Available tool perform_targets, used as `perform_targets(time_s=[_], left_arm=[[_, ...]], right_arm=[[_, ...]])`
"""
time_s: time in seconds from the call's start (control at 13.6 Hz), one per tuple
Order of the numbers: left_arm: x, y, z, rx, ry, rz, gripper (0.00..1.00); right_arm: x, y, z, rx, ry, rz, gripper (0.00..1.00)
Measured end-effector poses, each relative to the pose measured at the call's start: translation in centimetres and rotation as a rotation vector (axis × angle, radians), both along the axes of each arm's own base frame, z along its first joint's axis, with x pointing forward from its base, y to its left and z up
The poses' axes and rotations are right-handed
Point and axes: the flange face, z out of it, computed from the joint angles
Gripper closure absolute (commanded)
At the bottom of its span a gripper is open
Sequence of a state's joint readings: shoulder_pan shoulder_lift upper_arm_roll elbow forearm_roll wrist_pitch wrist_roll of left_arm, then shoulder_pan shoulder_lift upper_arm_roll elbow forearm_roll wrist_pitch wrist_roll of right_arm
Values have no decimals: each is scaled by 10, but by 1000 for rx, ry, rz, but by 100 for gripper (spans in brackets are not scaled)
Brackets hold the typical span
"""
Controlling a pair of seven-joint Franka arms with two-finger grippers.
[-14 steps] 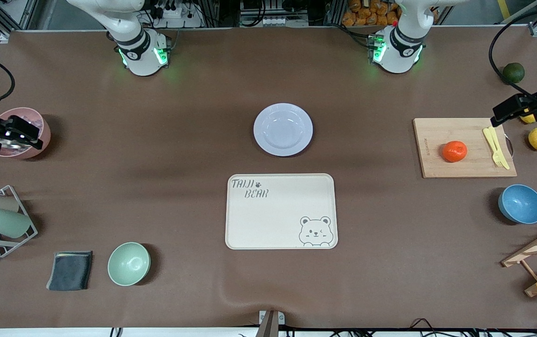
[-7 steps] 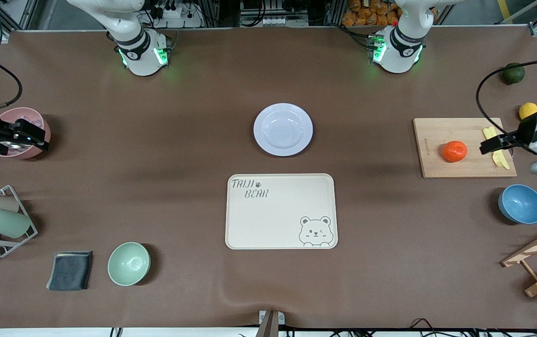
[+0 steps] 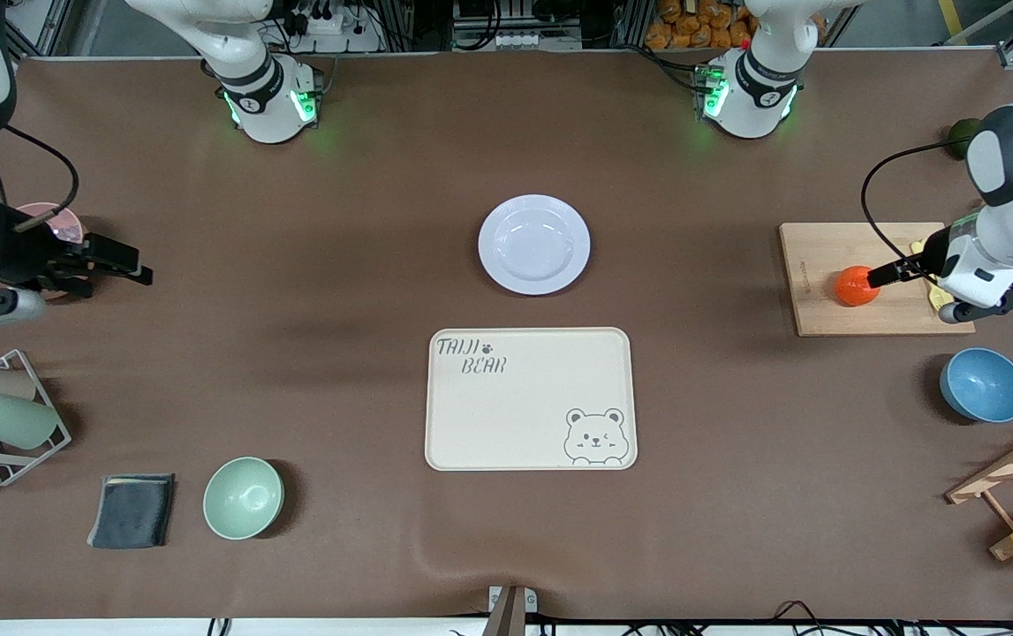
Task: Place orange and plate with both arms
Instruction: 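Close the left gripper on the orange while the right gripper moves out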
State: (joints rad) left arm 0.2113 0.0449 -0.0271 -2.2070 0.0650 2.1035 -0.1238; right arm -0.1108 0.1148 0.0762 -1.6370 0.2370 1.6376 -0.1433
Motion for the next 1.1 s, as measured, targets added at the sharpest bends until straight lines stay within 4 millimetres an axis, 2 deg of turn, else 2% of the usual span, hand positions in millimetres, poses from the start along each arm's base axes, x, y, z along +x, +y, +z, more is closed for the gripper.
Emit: perform_targets(time_s=[0.22, 0.44, 0.66, 0.95, 1.1], left_arm=[[-14, 9, -26, 1, 0, 6, 0], [-15, 12, -43, 11, 2, -2, 0], [-14, 25, -66, 29, 2, -9, 0], [-14, 33, -90, 24, 10, -5, 0], [-14, 32, -94, 22, 16, -7, 0]], right_arm=[[2, 13, -14, 30, 41, -10, 0], [-5, 50, -27, 115, 122, -57, 0], [-9, 90, -62, 183, 188, -102, 0], [2, 111, -107, 297, 221, -171, 0], [-2, 137, -132, 328, 206, -197, 0]])
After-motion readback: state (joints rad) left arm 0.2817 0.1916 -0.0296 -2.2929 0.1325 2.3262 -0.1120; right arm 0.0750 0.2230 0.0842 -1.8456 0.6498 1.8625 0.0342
